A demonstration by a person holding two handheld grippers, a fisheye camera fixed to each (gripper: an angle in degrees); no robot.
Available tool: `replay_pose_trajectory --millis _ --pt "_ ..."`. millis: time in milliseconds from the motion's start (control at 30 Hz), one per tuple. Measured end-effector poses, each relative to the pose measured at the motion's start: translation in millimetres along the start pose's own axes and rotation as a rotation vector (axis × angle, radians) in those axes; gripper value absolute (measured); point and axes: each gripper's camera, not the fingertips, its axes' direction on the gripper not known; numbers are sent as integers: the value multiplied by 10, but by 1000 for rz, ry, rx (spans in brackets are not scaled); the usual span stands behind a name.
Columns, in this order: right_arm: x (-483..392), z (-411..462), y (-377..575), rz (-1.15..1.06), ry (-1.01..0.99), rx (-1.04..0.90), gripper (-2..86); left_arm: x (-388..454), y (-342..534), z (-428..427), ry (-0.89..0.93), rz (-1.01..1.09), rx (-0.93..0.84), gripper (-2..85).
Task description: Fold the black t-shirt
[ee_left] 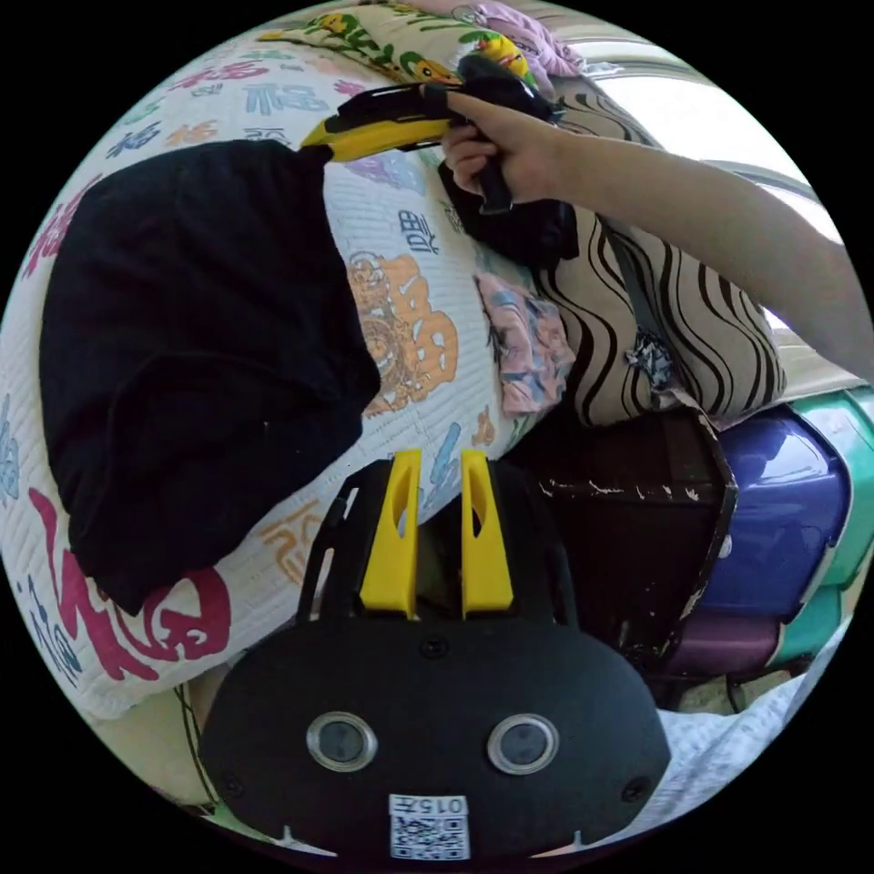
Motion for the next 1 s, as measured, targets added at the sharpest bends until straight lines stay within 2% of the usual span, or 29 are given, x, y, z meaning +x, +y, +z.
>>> replay_pose_trajectory --millis 133,233,300,367,433,467,567,633,867,1000 --pt "-259 16 367 -138 -11 -20 84 173 -5 -315 -123 74 82 74" --pt "-577 330 689 -302 28 -153 89 65 -68 -555 -365 92 105 79" --pt "-727 688 862 -412 135 -245 94 -145 -175 -567 -501 89 61 83" --pt "-735 919 904 -432 219 -279 93 -281 -273 -475 -495 108 0 81" --pt "-667 1058 905 -399 268 -295 80 -315 -362 -329 -528 165 -70 64" --pt "-601 1083 917 -346 278 -305 39 -294 -405 -240 -547 215 -123 42" --pt "-489 932 1111 -302 181 -232 6 -175 -418 -210 -539 295 -137 6" --pt "-443 859 1272 -314 193 -223 1 -155 -391 -216 -518 298 -133 1" --pt "30 967 1584 -198 227 -345 1 -505 -563 -1 -462 136 -177 3" --pt "322 478 1433 -96 156 -106 34 -706 -754 -159 -270 177 -196 18"
